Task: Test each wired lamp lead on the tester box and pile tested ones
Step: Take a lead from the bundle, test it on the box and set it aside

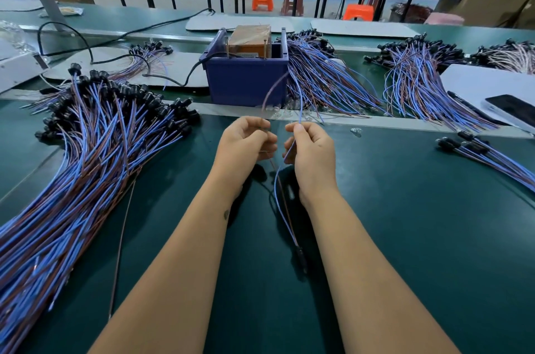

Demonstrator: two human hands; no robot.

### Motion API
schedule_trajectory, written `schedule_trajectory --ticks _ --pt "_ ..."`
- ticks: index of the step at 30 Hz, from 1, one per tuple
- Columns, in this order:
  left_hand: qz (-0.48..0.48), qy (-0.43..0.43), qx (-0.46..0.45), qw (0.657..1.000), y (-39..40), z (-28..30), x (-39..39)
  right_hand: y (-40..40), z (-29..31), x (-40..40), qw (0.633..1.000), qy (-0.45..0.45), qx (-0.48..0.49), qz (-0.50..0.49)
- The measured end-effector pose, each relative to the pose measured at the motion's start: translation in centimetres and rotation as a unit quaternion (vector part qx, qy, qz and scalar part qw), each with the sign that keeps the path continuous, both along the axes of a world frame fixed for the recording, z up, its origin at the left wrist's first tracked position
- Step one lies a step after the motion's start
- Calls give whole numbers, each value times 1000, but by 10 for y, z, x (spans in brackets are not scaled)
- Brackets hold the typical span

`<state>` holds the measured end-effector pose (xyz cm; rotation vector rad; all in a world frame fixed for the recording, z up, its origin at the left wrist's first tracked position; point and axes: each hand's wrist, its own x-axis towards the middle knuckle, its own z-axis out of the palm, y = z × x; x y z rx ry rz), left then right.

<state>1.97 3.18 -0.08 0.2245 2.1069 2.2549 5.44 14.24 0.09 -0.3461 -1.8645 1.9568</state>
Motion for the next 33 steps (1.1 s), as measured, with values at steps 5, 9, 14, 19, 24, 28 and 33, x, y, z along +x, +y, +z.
schedule_trajectory --ticks 5,9,14,19,24,28,33 --pt "37 -30 59 997 -3 0 -7 -1 -1 0 1000 18 15 -19" --pt "62 2 73 995 -8 -2 -11 -1 1 2 999 37 3 -30" --pt "111 20 101 988 -17 0 -13 0 2 2 999 47 -3 -27" --pt "129 15 92 987 -20 0 -15 -3 -1 -1 999 48 8 -4" --pt "129 20 57 990 -15 0 -13 -5 -3 -8 999 40 16 0" --pt "142 29 34 989 -15 0 -12 -5 -5 -10 999 41 31 -2" --pt "154 30 19 987 -15 0 -13 -5 -5 -11 998 45 47 -4"
